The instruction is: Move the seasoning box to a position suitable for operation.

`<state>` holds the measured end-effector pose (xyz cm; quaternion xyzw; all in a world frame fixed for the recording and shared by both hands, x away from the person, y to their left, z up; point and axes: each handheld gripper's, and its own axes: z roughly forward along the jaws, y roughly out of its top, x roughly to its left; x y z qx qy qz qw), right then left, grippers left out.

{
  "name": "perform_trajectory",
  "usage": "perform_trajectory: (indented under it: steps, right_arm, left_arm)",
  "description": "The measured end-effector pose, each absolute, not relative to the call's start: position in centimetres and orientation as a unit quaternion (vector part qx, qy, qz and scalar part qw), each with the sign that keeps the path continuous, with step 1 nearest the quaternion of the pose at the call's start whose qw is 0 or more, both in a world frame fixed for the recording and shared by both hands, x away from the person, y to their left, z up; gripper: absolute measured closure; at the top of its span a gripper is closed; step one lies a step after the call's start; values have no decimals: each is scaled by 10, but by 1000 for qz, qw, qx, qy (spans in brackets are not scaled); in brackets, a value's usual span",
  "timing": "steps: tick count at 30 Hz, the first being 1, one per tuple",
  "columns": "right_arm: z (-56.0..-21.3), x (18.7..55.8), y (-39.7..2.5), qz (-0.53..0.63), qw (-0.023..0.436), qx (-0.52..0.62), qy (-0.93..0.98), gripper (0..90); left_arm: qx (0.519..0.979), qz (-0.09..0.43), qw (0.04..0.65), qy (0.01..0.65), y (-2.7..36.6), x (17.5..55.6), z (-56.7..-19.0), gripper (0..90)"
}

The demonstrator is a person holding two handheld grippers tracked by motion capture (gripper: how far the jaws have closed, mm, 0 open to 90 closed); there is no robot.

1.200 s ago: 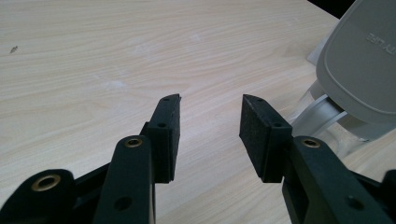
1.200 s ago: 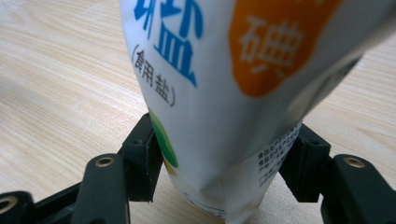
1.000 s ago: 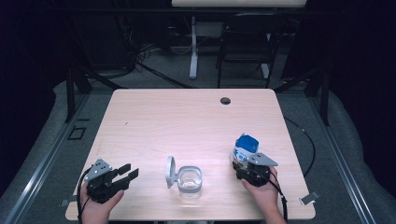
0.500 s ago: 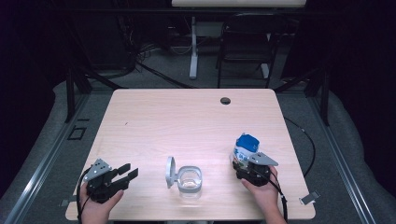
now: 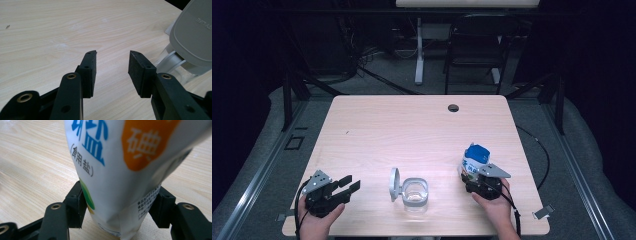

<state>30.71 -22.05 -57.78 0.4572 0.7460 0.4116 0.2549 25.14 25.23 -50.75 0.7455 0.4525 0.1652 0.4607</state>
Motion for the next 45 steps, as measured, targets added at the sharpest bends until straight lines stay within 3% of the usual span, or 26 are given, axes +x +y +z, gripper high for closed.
perform_trajectory:
  steps: [20,29,45]
  right_arm:
    - [-569,303,-224,412,258,448,751,399]
    - [-554,294,-217,411,277,419,761,398]
    - [-541,284,-198,408,269,370,790,398]
  left_arm:
    - [748,165,461,448,249,253,-508,588]
    - [751,163,459,446,248,255,-508,588]
    - [748,162,462,449,249,256,-509,588]
